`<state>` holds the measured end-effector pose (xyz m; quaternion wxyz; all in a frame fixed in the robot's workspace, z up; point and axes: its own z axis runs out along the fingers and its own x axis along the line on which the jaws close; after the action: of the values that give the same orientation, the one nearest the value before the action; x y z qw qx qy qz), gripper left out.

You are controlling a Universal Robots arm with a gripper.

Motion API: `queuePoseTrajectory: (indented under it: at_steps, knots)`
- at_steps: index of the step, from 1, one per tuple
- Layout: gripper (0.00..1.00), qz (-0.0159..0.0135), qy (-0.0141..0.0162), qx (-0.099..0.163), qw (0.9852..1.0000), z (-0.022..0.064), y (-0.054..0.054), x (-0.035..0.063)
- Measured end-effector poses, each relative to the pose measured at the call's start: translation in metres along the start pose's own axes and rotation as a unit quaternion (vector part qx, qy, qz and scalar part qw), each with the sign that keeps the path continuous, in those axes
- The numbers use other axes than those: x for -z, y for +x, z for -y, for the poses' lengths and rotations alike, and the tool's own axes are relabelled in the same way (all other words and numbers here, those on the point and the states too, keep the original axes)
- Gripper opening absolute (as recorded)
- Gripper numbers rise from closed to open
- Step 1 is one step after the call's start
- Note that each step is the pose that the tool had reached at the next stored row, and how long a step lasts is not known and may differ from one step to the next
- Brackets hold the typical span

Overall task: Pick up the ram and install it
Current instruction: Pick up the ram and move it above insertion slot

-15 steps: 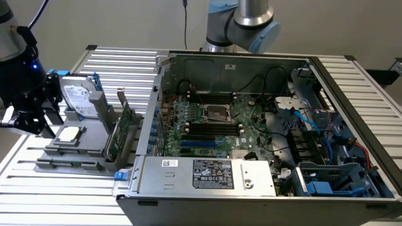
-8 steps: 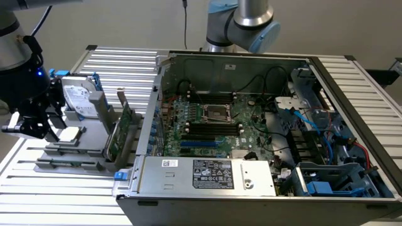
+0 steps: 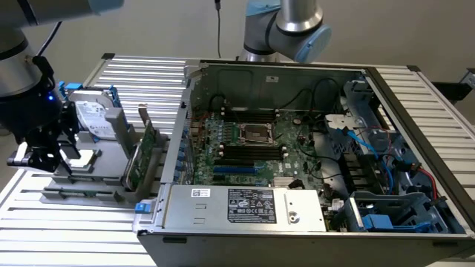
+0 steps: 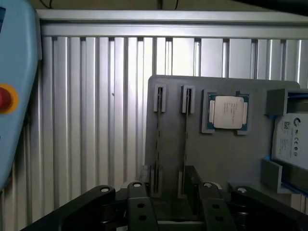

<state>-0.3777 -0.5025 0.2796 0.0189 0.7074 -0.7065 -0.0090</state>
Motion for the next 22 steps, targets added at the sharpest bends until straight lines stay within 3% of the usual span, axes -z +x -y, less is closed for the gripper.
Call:
queuePoseTrajectory:
  at_steps: [22]
  knots:
    - [0.42,0.0001,0.0,0.003,1.0,-0.003,0.008,-0.0402]
